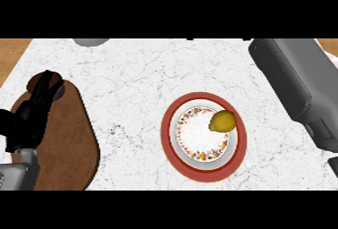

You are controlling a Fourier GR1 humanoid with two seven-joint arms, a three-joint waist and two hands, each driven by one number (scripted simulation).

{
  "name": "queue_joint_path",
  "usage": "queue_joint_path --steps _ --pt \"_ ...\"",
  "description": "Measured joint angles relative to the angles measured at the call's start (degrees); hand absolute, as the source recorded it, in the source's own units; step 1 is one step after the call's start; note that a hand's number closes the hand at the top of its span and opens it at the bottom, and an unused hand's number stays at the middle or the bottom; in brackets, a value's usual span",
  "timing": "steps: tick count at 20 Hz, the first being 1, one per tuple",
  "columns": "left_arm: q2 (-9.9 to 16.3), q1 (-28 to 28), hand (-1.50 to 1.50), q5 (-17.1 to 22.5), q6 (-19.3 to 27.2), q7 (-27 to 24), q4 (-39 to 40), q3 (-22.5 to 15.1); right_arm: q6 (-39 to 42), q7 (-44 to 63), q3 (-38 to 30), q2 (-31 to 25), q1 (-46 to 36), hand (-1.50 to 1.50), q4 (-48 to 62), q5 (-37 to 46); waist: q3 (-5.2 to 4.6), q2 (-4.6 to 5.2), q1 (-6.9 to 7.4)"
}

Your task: Pick the tomato from the plate and place it in the bowl

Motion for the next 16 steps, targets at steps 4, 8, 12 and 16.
queue_joint_path --steps 4,8,12,16 --pt "-0.14 -0.61 0.0 -0.24 0.09 0.39 0.55 0.52 -0.67 0.55 -1.88 -2.11 0.97 1.5 -2.69 1.87 0.01 -0.04 -0.55" --pt "-0.88 -0.1 0.0 -0.54 -0.1 -0.57 1.06 0.54 -1.91 -0.75 -5.43 -5.21 2.89 1.5 -4.33 1.73 0.02 0.04 -0.55" --pt "-0.64 -0.19 0.0 -0.49 -0.65 0.71 -0.29 0.88 -4.01 -3.59 -9.45 -7.95 6.4 1.5 -5.64 0.16 0.06 0.11 -0.41" --pt "-0.6 0.29 0.0 -0.53 -1.24 0.46 -0.8 1.37 -8.38 -7.97 -13.36 -10.17 10.96 1.5 -4.69 -1.65 0.06 0.25 -0.14"
